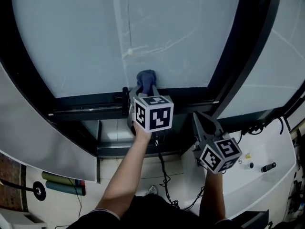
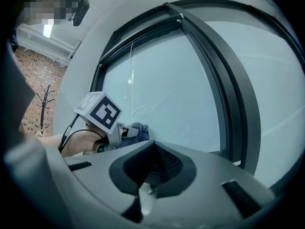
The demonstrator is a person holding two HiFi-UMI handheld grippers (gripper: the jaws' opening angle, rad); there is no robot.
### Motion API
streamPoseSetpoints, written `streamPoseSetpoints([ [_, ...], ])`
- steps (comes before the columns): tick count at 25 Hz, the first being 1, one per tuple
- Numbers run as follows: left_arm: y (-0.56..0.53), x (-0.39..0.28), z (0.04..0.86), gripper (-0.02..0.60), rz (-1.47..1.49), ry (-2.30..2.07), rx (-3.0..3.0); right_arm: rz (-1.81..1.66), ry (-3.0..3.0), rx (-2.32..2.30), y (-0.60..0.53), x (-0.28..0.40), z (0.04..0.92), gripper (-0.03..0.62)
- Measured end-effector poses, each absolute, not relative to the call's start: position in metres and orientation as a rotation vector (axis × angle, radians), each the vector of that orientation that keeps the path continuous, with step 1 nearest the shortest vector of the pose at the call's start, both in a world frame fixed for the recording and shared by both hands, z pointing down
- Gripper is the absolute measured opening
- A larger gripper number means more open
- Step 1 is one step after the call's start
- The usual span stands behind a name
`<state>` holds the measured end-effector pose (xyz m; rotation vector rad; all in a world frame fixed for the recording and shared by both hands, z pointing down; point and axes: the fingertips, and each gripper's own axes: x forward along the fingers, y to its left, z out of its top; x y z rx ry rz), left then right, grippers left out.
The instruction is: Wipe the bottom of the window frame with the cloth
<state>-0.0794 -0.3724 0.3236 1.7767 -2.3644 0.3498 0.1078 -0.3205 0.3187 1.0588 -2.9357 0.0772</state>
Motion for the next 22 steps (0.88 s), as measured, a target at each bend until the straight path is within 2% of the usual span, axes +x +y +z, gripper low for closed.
streamPoseSetpoints([
  [8, -0.386, -0.1, 0.395, 0.094, 0.454, -2.367, 1.551, 0.104, -2.903, 1.048, -0.336, 0.127, 0.334, 0.0],
  [13, -0.396, -0.094, 0.404, 0.094, 0.505, -2.333, 1.546, 0.11, -2.894, 1.074, -0.341, 0.143, 0.336, 0.0],
  [22, -0.431, -0.034, 0.406, 0.092, 0.535, -2.212, 1.702, 0.129, -2.852, 1.17, -0.347, 0.18, 0.34, 0.0],
])
